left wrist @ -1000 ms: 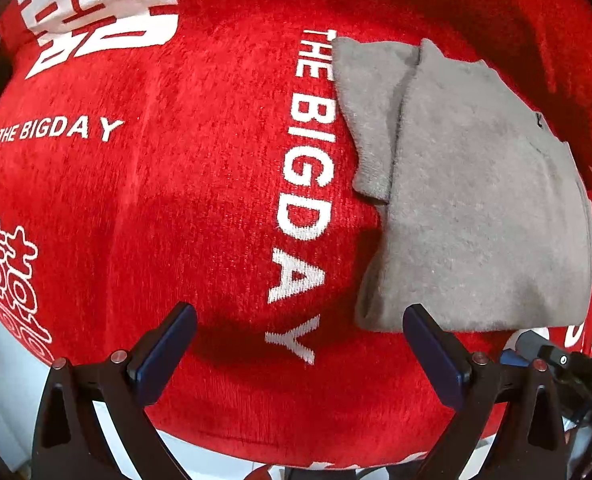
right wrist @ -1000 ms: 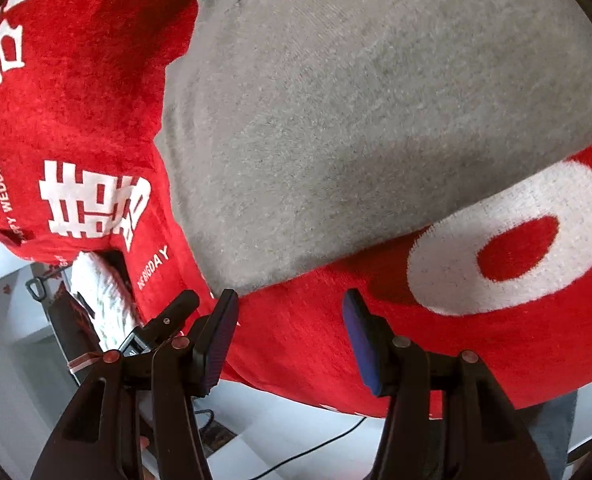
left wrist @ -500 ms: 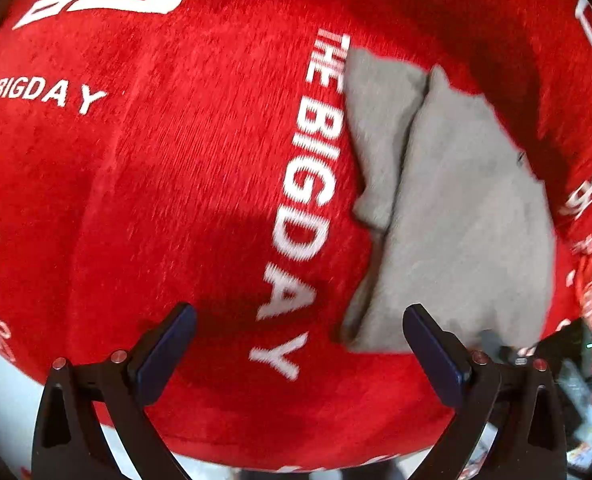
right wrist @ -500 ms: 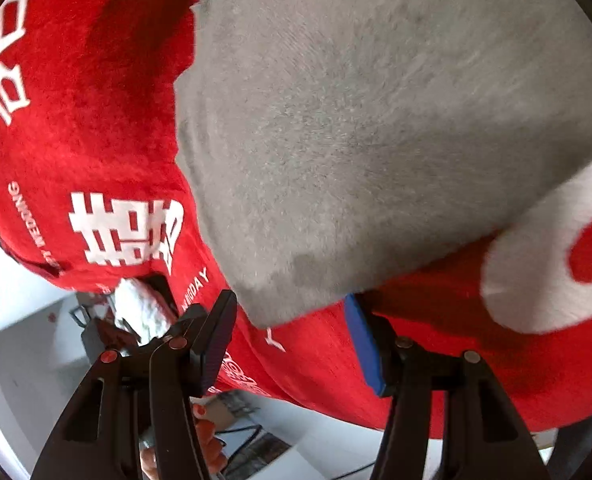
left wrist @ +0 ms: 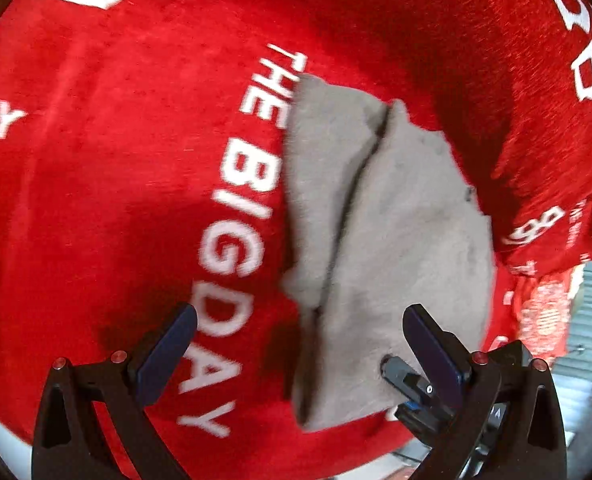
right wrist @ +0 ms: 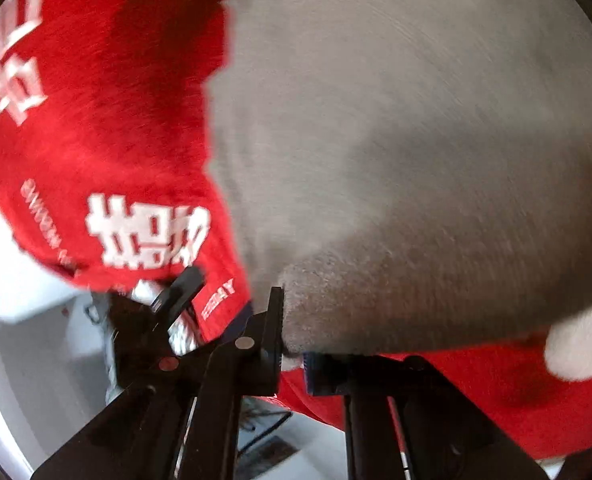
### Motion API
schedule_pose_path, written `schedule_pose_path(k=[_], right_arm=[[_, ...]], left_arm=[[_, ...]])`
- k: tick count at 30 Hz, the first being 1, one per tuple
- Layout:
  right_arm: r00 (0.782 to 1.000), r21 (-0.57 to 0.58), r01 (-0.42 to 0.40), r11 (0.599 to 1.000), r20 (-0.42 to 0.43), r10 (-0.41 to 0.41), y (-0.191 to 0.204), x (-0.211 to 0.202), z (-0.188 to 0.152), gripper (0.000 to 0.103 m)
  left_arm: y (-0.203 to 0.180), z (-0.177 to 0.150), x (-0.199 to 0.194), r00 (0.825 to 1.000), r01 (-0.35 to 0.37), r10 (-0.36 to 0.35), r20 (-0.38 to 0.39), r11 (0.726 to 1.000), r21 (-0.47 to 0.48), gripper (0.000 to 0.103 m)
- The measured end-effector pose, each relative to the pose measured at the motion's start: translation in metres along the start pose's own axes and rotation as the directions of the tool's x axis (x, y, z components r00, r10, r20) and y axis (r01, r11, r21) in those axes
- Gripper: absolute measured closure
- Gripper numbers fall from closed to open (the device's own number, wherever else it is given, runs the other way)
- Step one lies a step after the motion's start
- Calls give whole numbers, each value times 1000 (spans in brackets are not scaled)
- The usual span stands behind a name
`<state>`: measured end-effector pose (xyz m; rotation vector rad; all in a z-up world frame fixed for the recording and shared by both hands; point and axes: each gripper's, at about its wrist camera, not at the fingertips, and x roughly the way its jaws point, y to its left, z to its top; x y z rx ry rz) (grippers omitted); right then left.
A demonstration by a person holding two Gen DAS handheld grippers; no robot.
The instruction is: Fold small clothes
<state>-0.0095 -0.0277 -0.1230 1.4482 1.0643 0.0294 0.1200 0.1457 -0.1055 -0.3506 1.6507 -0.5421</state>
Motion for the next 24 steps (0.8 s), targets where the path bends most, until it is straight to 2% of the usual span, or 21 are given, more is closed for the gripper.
schedule_pose_path(k=[3,6,11,14,15,17,18,19,20,21,22,23,24], right_arm=[[1000,-64,-29,998,10,30,20,-14,6,94],[998,-59,-58,997,-1,58,25,-20,8,94],[998,-50,-42,998,-38,41,18,-17,2,94],[995,-35,16,999,-99,-19,6,-9,-9,94],[992,-38,38,999,-120,-43,2,-8,-12,93],[978,-73,114,991,-170,-125,-3,-10,-18,90],[965,-111,158,981,-195,-177,-5,-12,-20,90],[957,-136,183,974,-204,-209,-5,-15,-20,90],[948,-167,214,962,-202,-246,-6,-22,-19,86],[942,-188,239,953,-192,-274,-6,-31,-16,72],[941,-197,247,949,-183,-283,-6,-38,-14,64],[944,-210,252,945,-160,-287,-3,-49,-8,52],[948,-230,260,938,-122,-293,1,-62,0,50]], left_arm=[[-7,12,15,996,86,-86,-39,996,-21,0],[-18,25,30,985,154,-156,-70,988,-34,0],[-47,38,46,975,198,-198,-98,980,-13,0],[-68,39,54,985,146,-140,-106,988,51,1],[-75,38,58,988,120,-112,-105,990,75,5],[-83,38,66,993,69,-58,-104,992,108,16],[-86,36,70,994,33,-20,-107,991,127,17],[-86,35,69,995,27,-13,-104,990,136,17],[-89,34,69,995,18,-3,-96,989,149,17],[-90,34,70,995,11,4,-95,988,155,17],[-93,33,71,996,0,15,-93,987,158,17],[-94,33,73,996,-7,22,-90,987,158,17],[-96,33,75,996,-17,31,-88,988,157,17]])
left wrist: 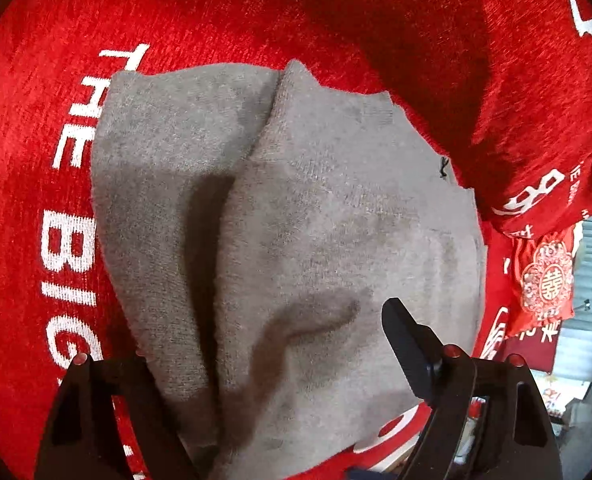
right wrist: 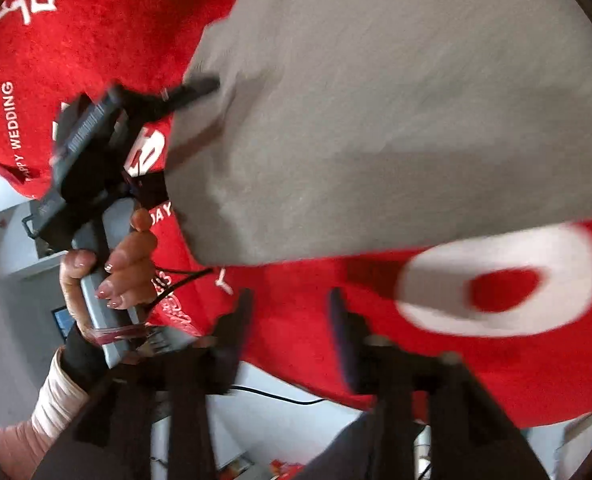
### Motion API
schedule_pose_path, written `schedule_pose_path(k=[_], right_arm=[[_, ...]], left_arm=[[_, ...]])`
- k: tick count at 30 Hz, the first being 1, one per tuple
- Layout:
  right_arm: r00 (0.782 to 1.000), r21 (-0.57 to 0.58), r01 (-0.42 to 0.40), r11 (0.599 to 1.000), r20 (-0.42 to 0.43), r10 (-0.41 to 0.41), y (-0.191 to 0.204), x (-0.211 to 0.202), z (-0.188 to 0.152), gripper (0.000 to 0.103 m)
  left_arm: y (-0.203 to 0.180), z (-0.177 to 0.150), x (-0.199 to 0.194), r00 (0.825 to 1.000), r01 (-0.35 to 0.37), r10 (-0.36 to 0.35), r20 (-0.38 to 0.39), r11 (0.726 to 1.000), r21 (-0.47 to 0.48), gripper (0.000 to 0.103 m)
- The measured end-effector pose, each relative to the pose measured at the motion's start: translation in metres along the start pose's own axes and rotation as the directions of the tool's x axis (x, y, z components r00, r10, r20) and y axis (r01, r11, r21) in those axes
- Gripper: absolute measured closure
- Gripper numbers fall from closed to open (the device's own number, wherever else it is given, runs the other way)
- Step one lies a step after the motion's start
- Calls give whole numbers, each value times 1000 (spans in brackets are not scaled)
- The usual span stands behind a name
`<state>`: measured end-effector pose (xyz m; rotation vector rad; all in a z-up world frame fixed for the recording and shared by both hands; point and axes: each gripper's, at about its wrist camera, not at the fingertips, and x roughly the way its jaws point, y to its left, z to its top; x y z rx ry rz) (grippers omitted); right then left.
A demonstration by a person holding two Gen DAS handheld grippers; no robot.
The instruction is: Fold small clothes
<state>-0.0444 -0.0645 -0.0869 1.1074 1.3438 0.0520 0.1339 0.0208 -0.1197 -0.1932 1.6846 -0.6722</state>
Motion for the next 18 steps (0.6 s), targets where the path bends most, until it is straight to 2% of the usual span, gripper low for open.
schedule_pose_path(k=[3,4,5,6,7,9,10,12,13,15,18], right_arm=[[991,-40,59,997,119,-54,0,-34,23,51],[985,-41,81,996,153,-74,1,-41,32,54],[980,-41,101,994,177,-92,1,-46,39,70],[973,-38,126,991,197,-116,0,-50,48,90],[965,-38,159,987,218,-147,0,-51,59,93],[955,-47,199,979,232,-183,0,-45,76,94],[955,-57,214,975,223,-196,3,-38,83,94],[957,-83,257,963,159,-242,-4,-17,93,94],[961,-95,259,961,125,-246,-8,-6,93,94],[958,-121,259,958,156,-239,-7,-7,91,94],[967,-141,233,962,136,-215,-8,-7,89,94]], left_arm=[[-7,1,4,999,-33,33,6,999,6,17],[-10,1,6,999,-51,51,12,999,15,17],[-16,1,10,998,-68,68,16,997,25,17],[-18,0,10,996,-86,86,22,996,33,25],[-22,-1,11,991,-133,131,31,990,48,31],[-26,-2,12,981,-193,191,42,978,77,53],[-27,-3,12,978,-205,201,50,975,90,58],[-28,-3,9,977,-210,204,62,972,102,81],[-27,-3,7,976,-214,208,67,971,105,82],[-26,-2,5,978,-203,197,70,975,95,84],[-32,-3,-3,979,-188,180,99,979,81,86]])
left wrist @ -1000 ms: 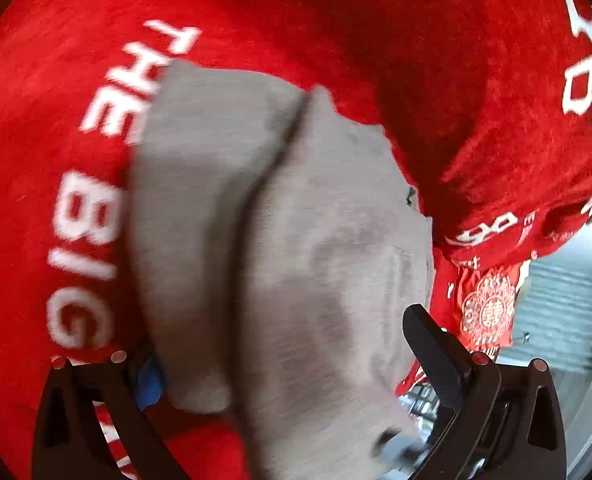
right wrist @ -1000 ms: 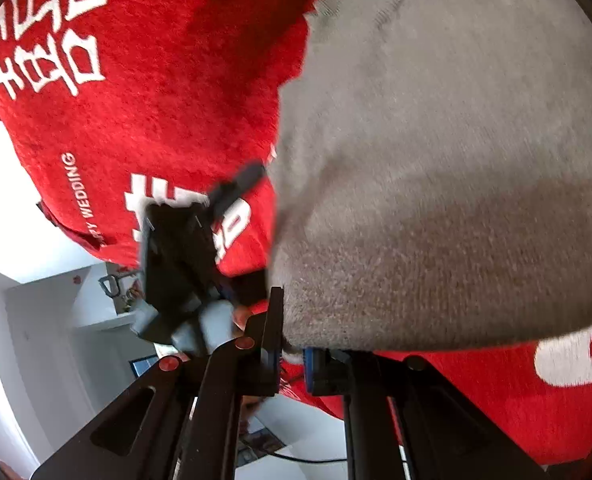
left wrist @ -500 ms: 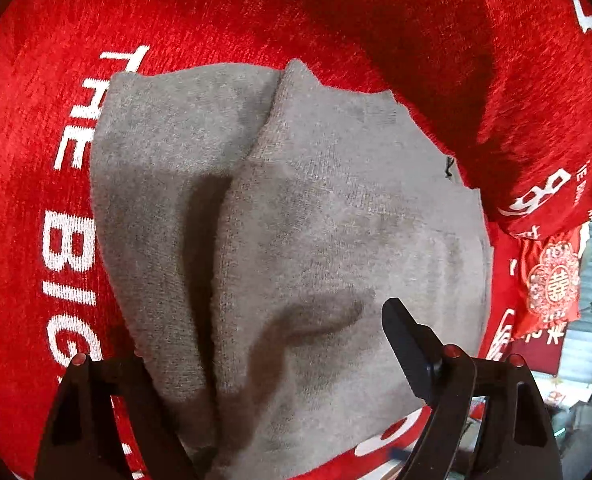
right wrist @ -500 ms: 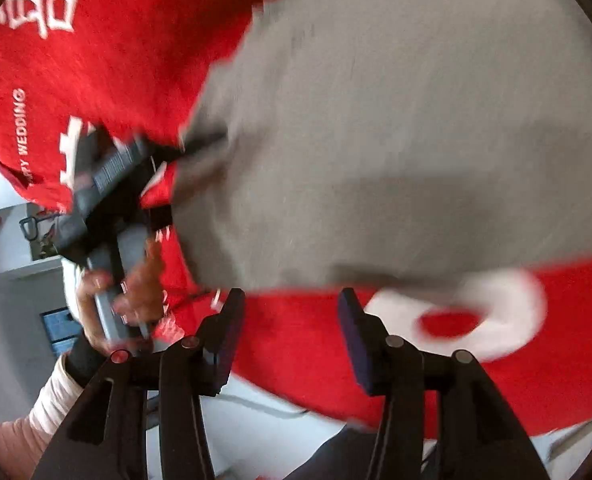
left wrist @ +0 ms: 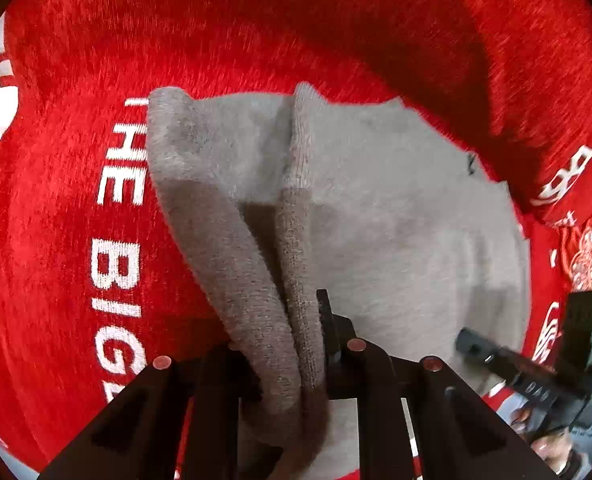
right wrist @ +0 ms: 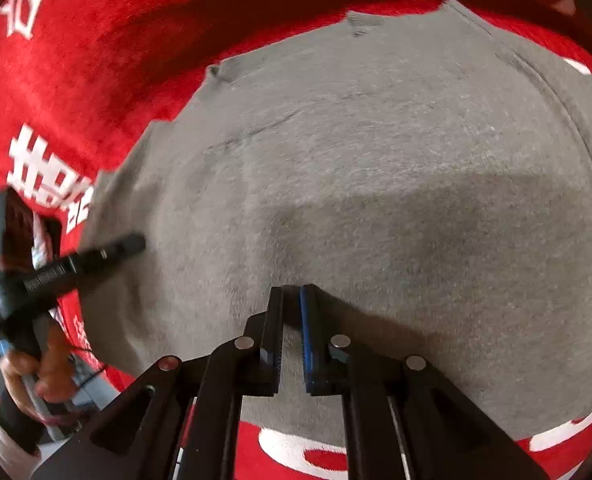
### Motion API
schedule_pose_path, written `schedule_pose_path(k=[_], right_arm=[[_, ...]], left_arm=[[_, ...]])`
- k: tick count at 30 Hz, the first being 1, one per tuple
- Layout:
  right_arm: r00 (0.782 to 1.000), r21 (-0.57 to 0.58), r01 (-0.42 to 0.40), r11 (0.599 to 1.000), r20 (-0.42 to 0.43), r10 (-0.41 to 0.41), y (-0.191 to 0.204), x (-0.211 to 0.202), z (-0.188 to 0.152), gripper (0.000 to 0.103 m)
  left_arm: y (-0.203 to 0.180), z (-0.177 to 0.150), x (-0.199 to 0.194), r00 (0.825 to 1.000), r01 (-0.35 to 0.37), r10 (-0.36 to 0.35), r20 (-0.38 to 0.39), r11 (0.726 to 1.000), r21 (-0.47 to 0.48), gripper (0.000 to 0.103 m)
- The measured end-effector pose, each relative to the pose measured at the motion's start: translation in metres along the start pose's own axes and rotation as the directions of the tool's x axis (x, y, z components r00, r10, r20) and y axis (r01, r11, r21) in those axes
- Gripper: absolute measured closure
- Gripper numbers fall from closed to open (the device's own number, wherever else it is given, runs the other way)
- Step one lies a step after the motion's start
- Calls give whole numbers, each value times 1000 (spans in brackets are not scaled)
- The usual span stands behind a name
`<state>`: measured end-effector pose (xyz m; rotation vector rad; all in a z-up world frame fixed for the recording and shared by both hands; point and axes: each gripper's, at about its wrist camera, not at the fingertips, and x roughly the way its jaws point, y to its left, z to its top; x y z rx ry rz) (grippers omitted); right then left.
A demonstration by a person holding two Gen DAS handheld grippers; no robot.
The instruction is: Fold small clothes
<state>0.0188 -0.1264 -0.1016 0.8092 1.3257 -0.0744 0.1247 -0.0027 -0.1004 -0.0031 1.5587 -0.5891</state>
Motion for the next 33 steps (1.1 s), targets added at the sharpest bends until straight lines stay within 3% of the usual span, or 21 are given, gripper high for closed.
schedule_pose_path(k=[5,9,13,16,19,21,26,29,31,32,33], right_arm=[[989,90,-148,985,-15,150,-34,-17,-1,94],[963,149,-268,952,25,268,-58,-38,-3,94],[946,218,-324,921,67,317,-92,-52,-9,93],[926,322,-376,869,101,363,-124,-50,-12,93],[909,376,-415,829,134,394,-142,-49,-18,90],[898,399,-437,806,151,412,-150,-48,-20,74],[848,450,-526,722,205,489,-165,-46,-20,60],[805,490,-586,645,264,531,-168,-41,-21,55],[765,512,-636,577,325,556,-178,-44,-24,43],[742,519,-663,540,357,568,-182,-45,-25,36],[724,523,-681,513,375,578,-185,-45,-25,35]], left_arm=[[-32,5,-25,994,88,-89,62,996,15,86],[-83,13,-41,984,148,-157,87,984,96,86],[-147,16,-33,973,209,-223,62,961,180,86],[-191,9,-9,980,187,-197,15,948,259,86],[-211,-1,30,985,171,-163,-53,948,269,86],[-213,-7,42,990,136,-122,-65,951,278,86],[-227,-18,27,997,82,-79,-22,940,330,85],[-237,-19,8,998,51,-61,15,929,366,85],[-238,-19,-8,997,29,-52,50,925,379,84],[-236,-20,-16,997,14,-44,68,924,381,63],[-231,-19,-23,996,3,-37,84,927,376,20]])
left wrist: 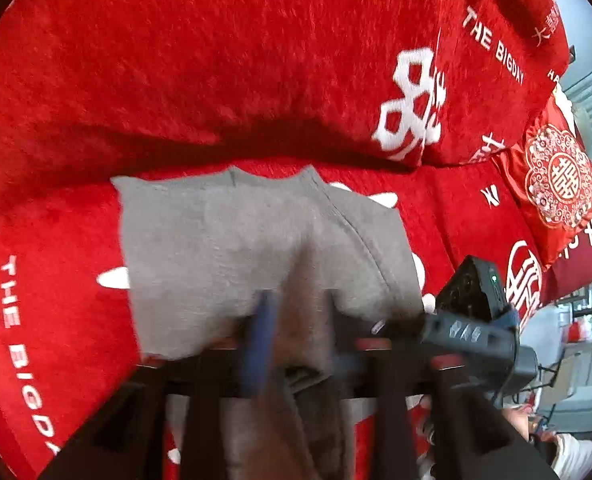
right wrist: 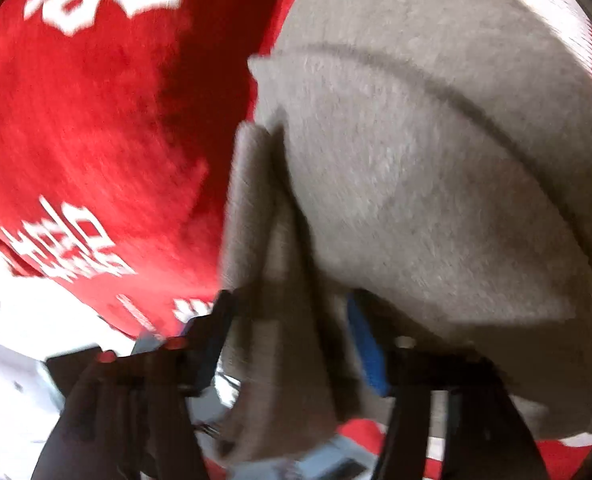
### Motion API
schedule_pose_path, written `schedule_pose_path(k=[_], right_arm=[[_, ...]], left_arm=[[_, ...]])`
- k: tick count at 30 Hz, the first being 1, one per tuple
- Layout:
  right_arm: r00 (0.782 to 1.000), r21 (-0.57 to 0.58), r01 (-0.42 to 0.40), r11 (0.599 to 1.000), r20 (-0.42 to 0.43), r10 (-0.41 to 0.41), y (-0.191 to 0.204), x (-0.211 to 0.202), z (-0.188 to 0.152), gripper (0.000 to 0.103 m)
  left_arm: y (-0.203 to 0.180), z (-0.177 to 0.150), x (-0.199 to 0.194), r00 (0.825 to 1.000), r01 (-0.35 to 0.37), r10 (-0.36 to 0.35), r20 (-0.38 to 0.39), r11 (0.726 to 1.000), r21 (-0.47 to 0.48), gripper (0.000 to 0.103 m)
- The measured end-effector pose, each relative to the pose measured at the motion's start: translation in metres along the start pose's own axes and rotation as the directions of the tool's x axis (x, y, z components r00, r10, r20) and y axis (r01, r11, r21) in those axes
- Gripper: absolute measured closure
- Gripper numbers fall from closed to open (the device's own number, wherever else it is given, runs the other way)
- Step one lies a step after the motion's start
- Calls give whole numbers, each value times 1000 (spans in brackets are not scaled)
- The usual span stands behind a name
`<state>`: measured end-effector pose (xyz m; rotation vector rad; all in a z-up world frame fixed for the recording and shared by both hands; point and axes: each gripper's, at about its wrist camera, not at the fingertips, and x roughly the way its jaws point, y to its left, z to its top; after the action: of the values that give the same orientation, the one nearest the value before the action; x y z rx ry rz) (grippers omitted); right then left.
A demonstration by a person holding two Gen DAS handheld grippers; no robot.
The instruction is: Fold small clothes
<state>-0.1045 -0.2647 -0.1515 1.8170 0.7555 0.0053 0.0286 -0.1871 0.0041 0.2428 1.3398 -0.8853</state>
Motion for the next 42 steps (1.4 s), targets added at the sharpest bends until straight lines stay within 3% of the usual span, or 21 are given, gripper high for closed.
schedule_pose_path(k=[1,2,7,10,14,16,17,19,23,26,28,31,33,35,39,42], right_arm=[[1000,15,-20,1000,0,20,-1,-2,2,35],[1000,16,-22,1000,-12,22,-2,-3,4,34],[989,-93,87,992,-115,-97,15,16,10,34],[967,-206,164,965,-158,-199,37,35,10,34],[937,-353,232,906,-170,-306,61,51,11,35],[918,-411,271,870,-160,-362,70,60,11,57],[896,-453,325,830,-134,-424,74,65,9,90],[883,-519,352,779,-92,-460,88,68,1,89],[934,-625,260,736,-30,-355,132,38,-15,89],[955,-661,238,712,24,-296,154,2,-16,89],[955,-656,261,709,66,-290,156,-21,-10,89],[914,-601,386,700,146,-379,132,-50,14,89],[871,-530,475,703,170,-461,101,-57,32,89],[844,-471,519,713,152,-514,74,-58,43,88],[858,-396,508,765,148,-492,54,-68,48,77],[823,-399,559,727,161,-544,62,-71,45,74]], left_arm=[[4,-2,-8,999,-26,26,33,1000,-10,7],[8,-3,-13,997,-47,48,64,999,-15,2],[42,-15,-17,988,-148,150,34,987,-69,2],[64,-22,-12,983,-184,185,-9,974,-134,2],[96,-33,-2,982,-190,180,-62,953,-237,2],[112,-41,6,979,-195,171,-108,937,-289,2],[118,-45,9,978,-198,167,-125,934,-299,2],[123,-50,10,973,-225,195,-127,924,-308,2],[123,-55,7,975,-219,195,-106,919,-328,2],[111,-51,0,980,-198,188,-63,931,-308,2],[99,-49,-2,978,-205,204,-34,941,-267,2],[79,-47,6,978,-207,206,-28,960,-189,2],[69,-49,20,977,-211,204,-58,966,-153,2],[60,-50,36,973,-223,213,-84,966,-128,2],[59,-61,47,971,-229,216,-106,965,-130,2],[62,-64,44,968,-240,227,-106,963,-126,2]])
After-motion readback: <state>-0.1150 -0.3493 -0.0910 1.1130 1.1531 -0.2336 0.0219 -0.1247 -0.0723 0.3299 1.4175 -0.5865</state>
